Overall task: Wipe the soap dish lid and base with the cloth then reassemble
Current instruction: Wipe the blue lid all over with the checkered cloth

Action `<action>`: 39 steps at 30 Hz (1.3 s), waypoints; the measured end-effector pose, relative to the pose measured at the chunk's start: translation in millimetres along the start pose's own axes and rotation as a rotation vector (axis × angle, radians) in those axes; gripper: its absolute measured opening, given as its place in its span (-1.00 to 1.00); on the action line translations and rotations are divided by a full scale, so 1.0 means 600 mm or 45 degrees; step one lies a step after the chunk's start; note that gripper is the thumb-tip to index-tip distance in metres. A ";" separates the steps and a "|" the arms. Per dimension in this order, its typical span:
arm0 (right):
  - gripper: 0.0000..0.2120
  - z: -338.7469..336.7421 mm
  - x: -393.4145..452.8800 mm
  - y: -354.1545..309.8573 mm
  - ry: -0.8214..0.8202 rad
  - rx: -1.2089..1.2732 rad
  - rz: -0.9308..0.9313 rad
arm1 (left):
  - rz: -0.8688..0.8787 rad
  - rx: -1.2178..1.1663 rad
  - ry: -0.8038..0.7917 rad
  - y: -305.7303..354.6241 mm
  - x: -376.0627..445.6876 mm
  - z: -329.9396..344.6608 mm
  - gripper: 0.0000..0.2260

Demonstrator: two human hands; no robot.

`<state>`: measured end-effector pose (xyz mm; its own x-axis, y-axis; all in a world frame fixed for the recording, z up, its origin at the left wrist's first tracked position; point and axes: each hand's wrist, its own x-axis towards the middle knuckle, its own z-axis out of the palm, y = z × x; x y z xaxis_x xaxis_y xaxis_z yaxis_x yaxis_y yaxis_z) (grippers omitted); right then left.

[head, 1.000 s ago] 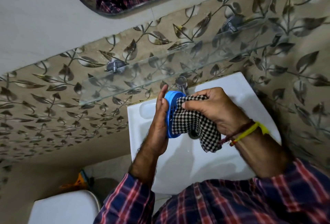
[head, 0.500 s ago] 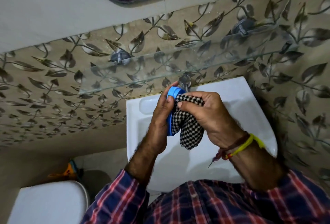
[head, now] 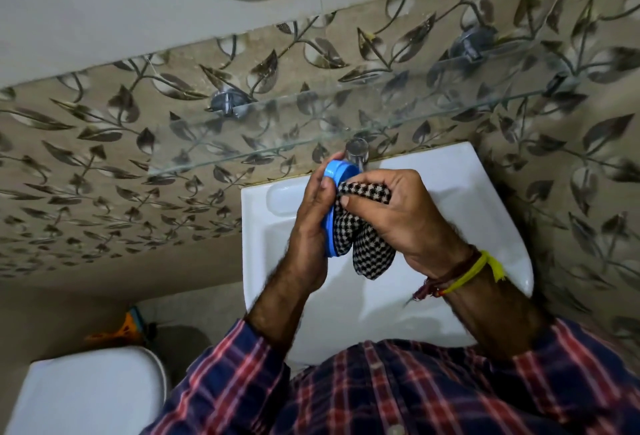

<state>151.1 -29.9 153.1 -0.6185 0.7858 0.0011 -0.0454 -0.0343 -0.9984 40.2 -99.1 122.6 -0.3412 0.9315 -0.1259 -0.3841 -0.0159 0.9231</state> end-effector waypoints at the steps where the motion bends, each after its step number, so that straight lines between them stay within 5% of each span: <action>1: -0.92 0.003 -0.003 0.001 -0.044 -0.061 -0.019 | 0.002 -0.009 -0.005 0.003 0.002 -0.001 -0.65; 15: -0.96 0.005 -0.020 0.014 -0.150 -0.319 -0.076 | 0.042 0.003 0.066 0.007 0.014 -0.001 -0.66; 32: -0.83 0.013 -0.064 0.009 -0.301 -1.279 -0.614 | -0.018 -0.106 0.201 0.016 0.000 -0.001 -0.60; 39: -0.86 0.011 -0.078 0.029 -0.172 -1.547 -0.709 | -0.085 -0.132 0.279 0.022 0.000 0.004 -0.61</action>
<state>174.0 -71.4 136.1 -0.8210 0.4464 0.3559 0.3619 0.8891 -0.2804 36.9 -98.7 135.8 -0.4858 0.8309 -0.2715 -0.4944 -0.0050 0.8692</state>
